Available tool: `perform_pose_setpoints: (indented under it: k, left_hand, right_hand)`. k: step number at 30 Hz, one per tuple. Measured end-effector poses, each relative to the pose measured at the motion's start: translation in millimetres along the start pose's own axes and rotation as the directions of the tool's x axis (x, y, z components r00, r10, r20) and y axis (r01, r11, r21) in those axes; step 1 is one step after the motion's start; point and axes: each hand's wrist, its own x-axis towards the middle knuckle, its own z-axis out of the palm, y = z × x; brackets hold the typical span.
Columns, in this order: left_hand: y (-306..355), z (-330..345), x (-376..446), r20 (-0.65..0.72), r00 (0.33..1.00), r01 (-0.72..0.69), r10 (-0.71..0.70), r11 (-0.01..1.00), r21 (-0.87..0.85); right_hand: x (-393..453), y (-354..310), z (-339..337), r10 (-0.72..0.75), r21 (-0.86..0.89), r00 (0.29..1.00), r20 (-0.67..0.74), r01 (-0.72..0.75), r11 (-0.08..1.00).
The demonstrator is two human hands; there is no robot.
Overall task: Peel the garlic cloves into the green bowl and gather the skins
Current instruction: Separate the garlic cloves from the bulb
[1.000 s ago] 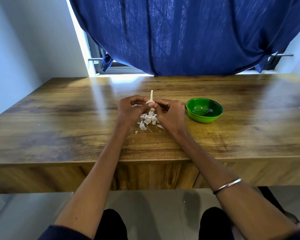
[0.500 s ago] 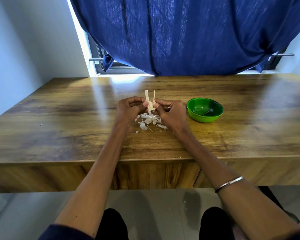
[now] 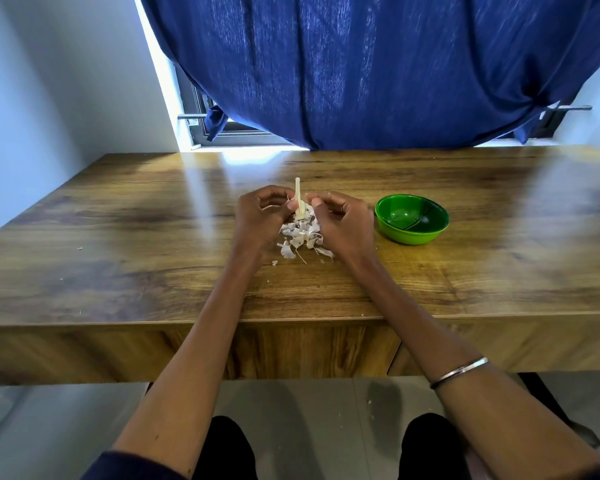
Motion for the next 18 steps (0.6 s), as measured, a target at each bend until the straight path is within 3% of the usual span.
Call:
perform_pose_setpoints:
  k: [3, 8, 18]
  left_hand:
    - [0.9, 0.4, -1.4, 0.003, 0.999, -0.032, 0.032, 0.999, 0.032]
    - [3.6, 2.5, -3.1, 0.017, 1.000, 0.017, -0.017, 1.000, 0.005]
    - [7.0, 2.0, -4.9, 0.073, 0.983, 0.179, -0.166, 0.949, -0.260]
  right_hand:
    - [-2.0, -0.9, 0.3, 0.017, 0.036, 0.997, 0.073, -0.019, 0.999]
    - [0.8, 2.5, -3.1, 0.112, 0.154, 0.992, 0.057, -0.119, 0.981]
    - [4.4, -1.3, -4.0, 0.331, 0.371, 0.936, 0.117, -0.350, 0.860]
